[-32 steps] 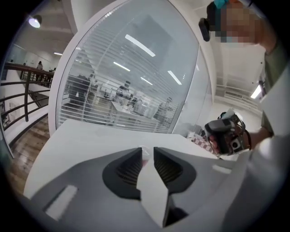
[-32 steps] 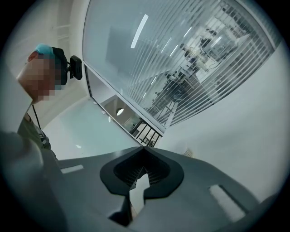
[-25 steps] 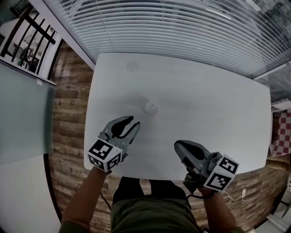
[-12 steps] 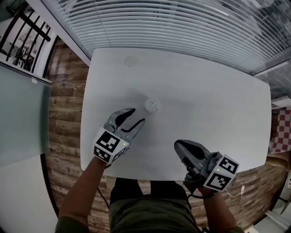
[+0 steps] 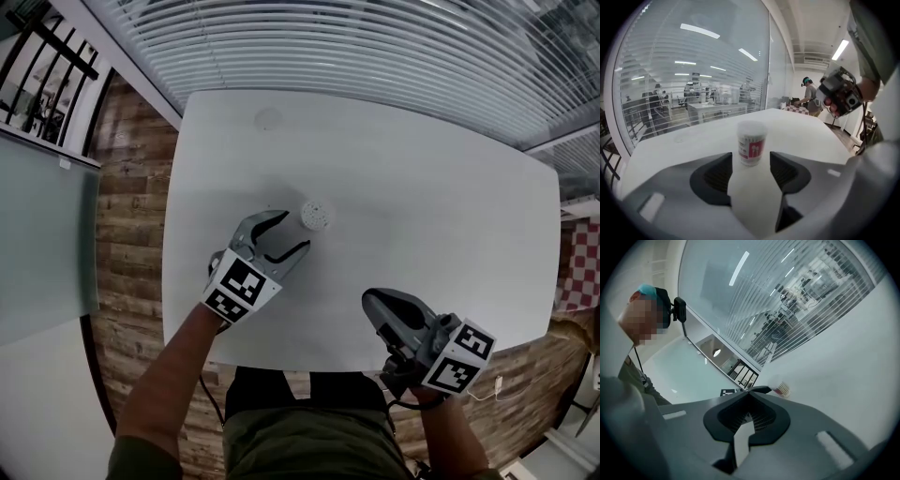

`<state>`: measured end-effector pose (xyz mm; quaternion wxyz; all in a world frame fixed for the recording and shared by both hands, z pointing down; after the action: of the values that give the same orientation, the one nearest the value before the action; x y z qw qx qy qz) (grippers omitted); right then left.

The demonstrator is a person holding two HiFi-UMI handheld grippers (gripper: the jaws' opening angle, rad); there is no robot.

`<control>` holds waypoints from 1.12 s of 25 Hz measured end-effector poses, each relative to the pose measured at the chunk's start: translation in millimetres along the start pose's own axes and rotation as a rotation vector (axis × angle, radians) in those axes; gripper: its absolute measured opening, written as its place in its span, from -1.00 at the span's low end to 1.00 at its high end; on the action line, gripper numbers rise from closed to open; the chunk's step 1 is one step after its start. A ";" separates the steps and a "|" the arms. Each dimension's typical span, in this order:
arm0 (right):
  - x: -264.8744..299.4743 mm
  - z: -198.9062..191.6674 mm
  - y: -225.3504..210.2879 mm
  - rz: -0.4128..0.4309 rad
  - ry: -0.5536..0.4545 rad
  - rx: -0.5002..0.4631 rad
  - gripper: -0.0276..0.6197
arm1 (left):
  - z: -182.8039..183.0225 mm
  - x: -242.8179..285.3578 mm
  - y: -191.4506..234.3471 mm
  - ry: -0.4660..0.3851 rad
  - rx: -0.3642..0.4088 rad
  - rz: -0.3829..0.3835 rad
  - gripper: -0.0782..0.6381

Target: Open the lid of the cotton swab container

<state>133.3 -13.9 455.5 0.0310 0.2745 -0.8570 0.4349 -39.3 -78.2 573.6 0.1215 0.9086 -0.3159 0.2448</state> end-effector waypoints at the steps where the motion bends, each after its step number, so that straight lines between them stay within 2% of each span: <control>1: 0.3 -0.3 -0.9 -0.001 0.001 0.002 -0.89 | 0.0 1.8 0.9 0.003 0.007 -0.002 -0.12; 10: 4.0 -3.1 -2.9 -0.004 0.009 0.012 -0.89 | 3.8 13.6 4.1 0.029 0.079 -0.023 -0.09; 18: 7.9 -7.1 -7.7 -0.011 0.018 0.024 -0.89 | 2.5 21.6 3.3 0.071 0.193 -0.058 -0.07; 28: 11.5 -10.5 -5.7 -0.012 0.024 0.032 -0.89 | 6.2 26.2 1.5 0.088 0.258 -0.076 -0.07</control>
<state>124.4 -13.7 469.5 0.0395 0.2748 -0.8480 0.4515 -20.1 -95.2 582.1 0.0266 0.9163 -0.2417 0.3183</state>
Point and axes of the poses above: the fingertips, and each gripper's own axes: x forward along the fingers, y to its left, z out of its top, the point moved 5 cm from there along -x, backward along the fingers, and after that the axes turned 2 degrees about -z, right-handed, at the moved point
